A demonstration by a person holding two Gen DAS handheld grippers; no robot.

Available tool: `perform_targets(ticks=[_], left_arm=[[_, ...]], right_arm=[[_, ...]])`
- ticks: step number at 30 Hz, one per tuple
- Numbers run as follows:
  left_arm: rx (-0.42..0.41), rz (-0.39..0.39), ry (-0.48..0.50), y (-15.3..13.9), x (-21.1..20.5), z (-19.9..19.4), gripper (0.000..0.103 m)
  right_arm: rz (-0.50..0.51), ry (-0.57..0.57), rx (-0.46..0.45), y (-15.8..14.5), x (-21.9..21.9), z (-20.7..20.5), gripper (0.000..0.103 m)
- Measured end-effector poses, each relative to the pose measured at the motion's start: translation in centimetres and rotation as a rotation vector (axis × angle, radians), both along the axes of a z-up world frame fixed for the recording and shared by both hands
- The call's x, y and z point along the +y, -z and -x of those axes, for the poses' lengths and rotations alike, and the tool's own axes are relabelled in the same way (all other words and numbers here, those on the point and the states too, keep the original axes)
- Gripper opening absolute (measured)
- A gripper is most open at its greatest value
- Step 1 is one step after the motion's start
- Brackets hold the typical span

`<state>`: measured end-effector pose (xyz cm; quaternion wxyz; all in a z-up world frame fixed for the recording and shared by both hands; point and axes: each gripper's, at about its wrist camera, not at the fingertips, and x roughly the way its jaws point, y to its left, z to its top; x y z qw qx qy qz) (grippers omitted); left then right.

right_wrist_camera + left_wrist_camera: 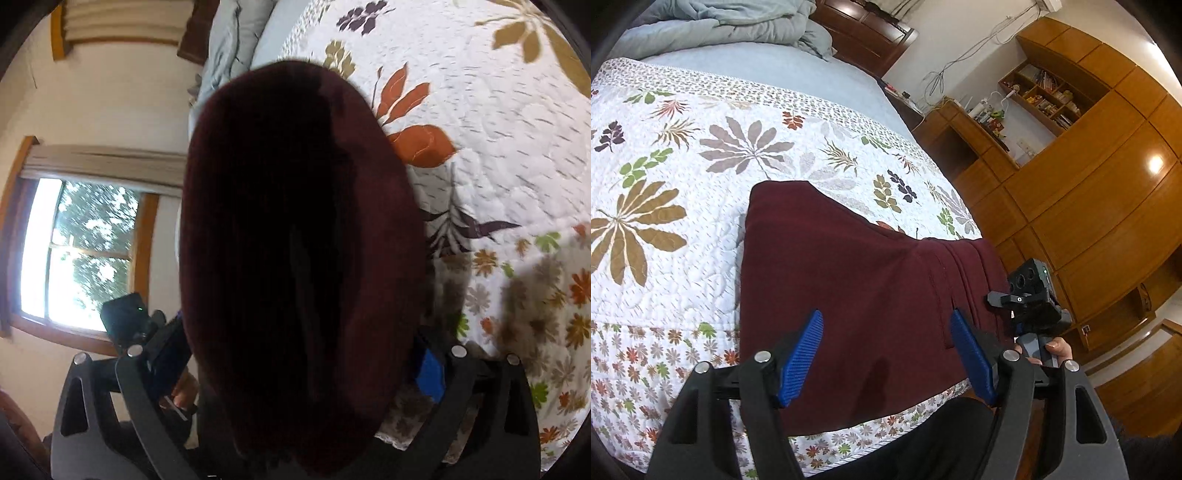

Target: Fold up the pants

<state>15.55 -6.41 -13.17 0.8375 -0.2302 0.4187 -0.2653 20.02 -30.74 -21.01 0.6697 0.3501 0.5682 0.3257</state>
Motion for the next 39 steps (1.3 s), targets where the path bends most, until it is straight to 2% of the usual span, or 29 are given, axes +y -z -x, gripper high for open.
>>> perform_targets(ticks=[1, 2, 4, 6, 9, 10, 11, 14, 15, 16, 19, 21, 23, 25, 26, 27, 28, 31, 34, 37, 39], left_arm=[[-0.001, -0.001, -0.004, 0.0, 0.1, 0.0, 0.072], [-0.002, -0.002, -0.01, 0.0, 0.3, 0.0, 0.072], [-0.01, -0.006, -0.025, -0.1, 0.7, 0.0, 0.072], [-0.02, -0.006, -0.034, -0.2, 1.1, -0.1, 0.072], [-0.058, 0.028, -0.015, -0.8, 1.2, -0.8, 0.072], [-0.081, 0.045, 0.002, -1.1, 1.0, -1.2, 0.072], [-0.092, 0.062, 0.014, -1.2, 0.8, -1.7, 0.072], [-0.057, 0.152, 0.03, -0.6, 1.0, -4.2, 0.071], [-0.023, 0.223, 0.038, -0.2, 1.5, -5.6, 0.071], [-0.007, 0.258, 0.031, 0.1, 1.9, -6.4, 0.07], [0.08, 0.361, -0.021, 2.0, 3.4, -9.5, 0.07], [0.11, 0.359, -0.053, 3.2, 3.8, -10.4, 0.07], [0.118, 0.323, -0.074, 4.4, 3.7, -10.8, 0.07], [0.136, 0.336, -0.07, 5.9, 3.4, -11.3, 0.068], [0.14, 0.336, -0.065, 6.3, 3.3, -11.4, 0.067], [0.135, 0.312, -0.074, 6.4, 3.0, -11.5, 0.067], [0.12, 0.278, -0.08, 6.3, 2.7, -11.4, 0.067], [0.122, 0.265, -0.083, 6.1, 3.2, -11.4, 0.066], [0.15, 0.266, -0.085, 6.2, 3.6, -11.7, 0.062], [0.164, 0.293, -0.079, 6.0, 3.8, -11.8, 0.062], [0.142, 0.302, -0.057, 5.4, 3.7, -12.1, 0.062]], right_arm=[[0.032, -0.005, -0.009, -0.3, 0.3, -0.2, 0.092], [0.076, -0.016, -0.025, -1.0, 0.6, -0.1, 0.08], [0.177, -0.024, -0.02, -1.7, 1.0, 0.0, 0.069], [0.187, -0.009, -0.023, -2.4, 0.9, 0.3, 0.065], [0.146, -0.002, -0.025, -2.7, 0.5, 1.0, 0.061], [0.14, 0.002, -0.017, -2.5, 0.6, 0.6, 0.053], [0.131, 0.006, 0.004, -2.0, 0.7, 0.4, 0.04], [0.155, 0.009, 0.029, -2.0, 0.9, -0.5, 0.026], [0.177, 0.001, 0.003, -3.3, 1.5, -0.8, 0.022], [0.156, -0.016, -0.048, -5.1, 2.3, -1.1, 0.02], [0.163, -0.072, -0.187, -9.6, 4.4, -1.4, 0.019], [0.176, -0.098, -0.224, -9.9, 4.8, -1.2, 0.019], [0.195, -0.063, -0.196, -7.4, 2.8, -0.5, 0.019], [0.251, -0.012, -0.117, -3.0, 0.5, -0.2, 0.022], [0.23, 0.009, -0.077, -0.6, -0.5, 0.1, 0.023], [0.158, 0.041, -0.06, 0.9, -1.4, 0.4, 0.023], [0.132, 0.052, -0.065, 0.9, -1.7, 0.9, 0.025], [0.145, 0.049, -0.111, -0.4, -1.5, 1.4, 0.031], [0.137, 0.04, -0.087, -0.9, -2.1, 1.5, 0.037], [0.081, 0.062, -0.057, -1.3, -2.5, 0.0, 0.057], [0.049, 0.071, -0.062, -1.7, -1.7, 0.4, 0.057]])
